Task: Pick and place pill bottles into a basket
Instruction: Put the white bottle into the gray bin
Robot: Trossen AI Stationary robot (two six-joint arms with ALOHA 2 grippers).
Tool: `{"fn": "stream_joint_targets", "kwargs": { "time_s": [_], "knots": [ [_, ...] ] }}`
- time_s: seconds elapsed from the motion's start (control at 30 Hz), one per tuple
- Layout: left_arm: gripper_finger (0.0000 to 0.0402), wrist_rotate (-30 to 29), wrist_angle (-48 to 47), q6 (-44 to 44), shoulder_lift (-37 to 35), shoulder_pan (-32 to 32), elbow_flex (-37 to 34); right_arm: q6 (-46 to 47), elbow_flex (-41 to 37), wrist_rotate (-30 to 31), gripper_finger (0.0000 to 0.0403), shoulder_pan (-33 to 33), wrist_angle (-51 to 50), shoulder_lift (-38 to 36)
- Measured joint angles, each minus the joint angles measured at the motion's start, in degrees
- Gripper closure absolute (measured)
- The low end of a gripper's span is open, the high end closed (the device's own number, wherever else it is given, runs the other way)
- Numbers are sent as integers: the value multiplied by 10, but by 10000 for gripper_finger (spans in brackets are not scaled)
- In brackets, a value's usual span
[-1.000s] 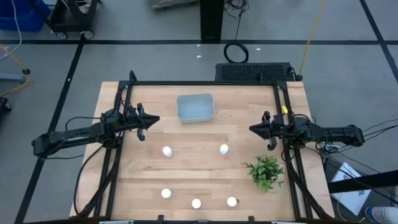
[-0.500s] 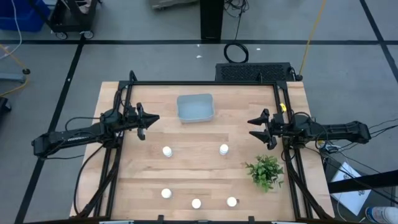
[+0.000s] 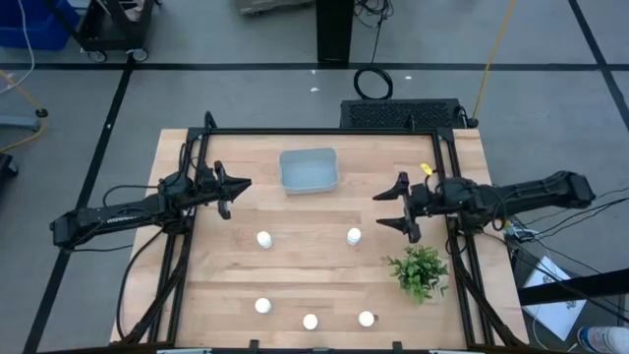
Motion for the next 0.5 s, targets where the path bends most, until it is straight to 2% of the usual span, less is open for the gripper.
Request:
{"fn": "stream_joint_targets", "kwargs": {
  "time_s": [0.13, 0.5],
  "knots": [
    [360, 0, 0, 0, 0, 0, 0, -22, 62, 33, 109, 17, -60, 65],
    [360, 0, 1, -5, 0, 0, 0, -11, 192, 50, 110, 19, -207, 190]
  ]
}}
